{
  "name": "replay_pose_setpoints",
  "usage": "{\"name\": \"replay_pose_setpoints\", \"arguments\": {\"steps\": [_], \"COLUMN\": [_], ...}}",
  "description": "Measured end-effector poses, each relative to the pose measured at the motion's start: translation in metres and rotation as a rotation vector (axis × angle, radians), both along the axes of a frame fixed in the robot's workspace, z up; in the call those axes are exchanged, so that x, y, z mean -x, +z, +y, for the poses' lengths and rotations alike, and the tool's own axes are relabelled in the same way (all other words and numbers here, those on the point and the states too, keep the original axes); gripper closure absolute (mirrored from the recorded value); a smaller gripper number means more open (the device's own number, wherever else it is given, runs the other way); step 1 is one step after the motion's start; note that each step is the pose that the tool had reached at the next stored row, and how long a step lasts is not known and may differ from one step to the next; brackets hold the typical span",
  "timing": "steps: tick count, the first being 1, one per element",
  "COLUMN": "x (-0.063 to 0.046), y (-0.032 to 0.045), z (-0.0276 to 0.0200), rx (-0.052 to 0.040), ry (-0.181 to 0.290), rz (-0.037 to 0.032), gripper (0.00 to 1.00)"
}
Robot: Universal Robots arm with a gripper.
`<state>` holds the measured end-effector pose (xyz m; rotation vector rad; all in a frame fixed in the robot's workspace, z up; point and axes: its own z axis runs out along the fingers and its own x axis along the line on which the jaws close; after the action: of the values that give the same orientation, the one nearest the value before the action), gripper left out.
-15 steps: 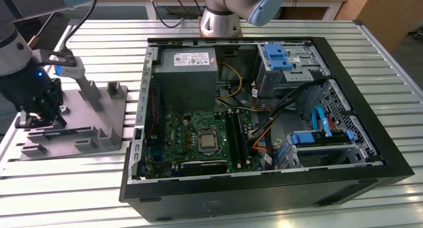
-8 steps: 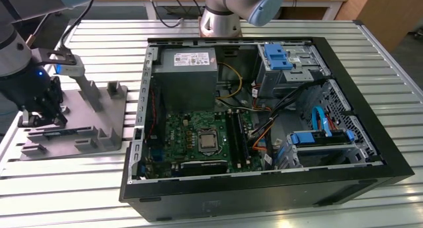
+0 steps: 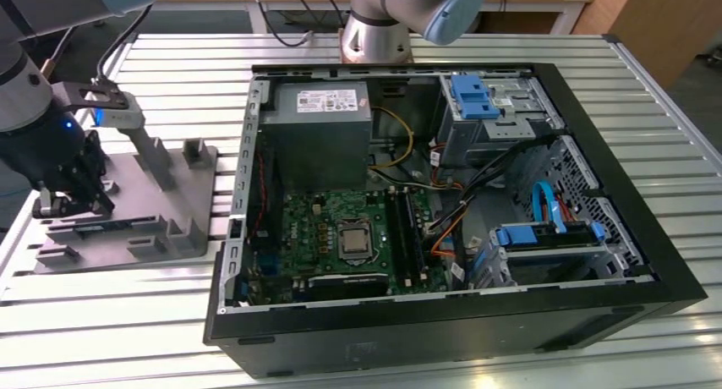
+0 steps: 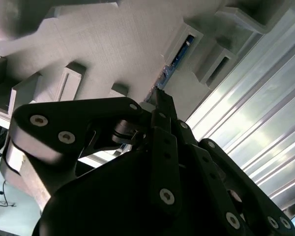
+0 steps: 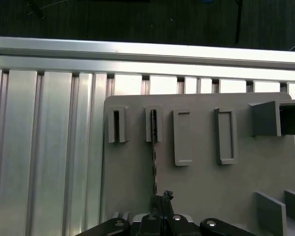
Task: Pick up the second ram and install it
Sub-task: 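Pick up the second ram and move it above second insertion slot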
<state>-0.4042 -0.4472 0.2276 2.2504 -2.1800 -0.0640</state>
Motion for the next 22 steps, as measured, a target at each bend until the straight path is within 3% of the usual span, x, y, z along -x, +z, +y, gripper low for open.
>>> {"name": "replay_pose_setpoints", "arguments": {"steps": [4, 6, 8, 10, 11, 14, 22], "x": [0.000, 0.000, 0.000, 0.000, 0.000, 0.001, 0.004], "y": [-0.0001, -0.0001, -0.0001, -0.0001, -0.0001, -0.0015, -0.0161], "z": [0.0000, 0.0000, 0.0000, 0.0000, 0.0000, -0.0007, -0.0031], "rx": [0.0000, 0.0000, 0.0000, -0.0001, 0.0000, -0.0001, -0.0002], "ry": [0.000, 0.000, 0.000, 0.000, 0.000, 0.000, 0.000], "rz": [0.0000, 0.0000, 0.0000, -0.0001, 0.0000, -0.0001, -0.0002], "gripper": [0.89, 0.84, 0.71, 0.71, 0.65, 0.65, 0.65]}}
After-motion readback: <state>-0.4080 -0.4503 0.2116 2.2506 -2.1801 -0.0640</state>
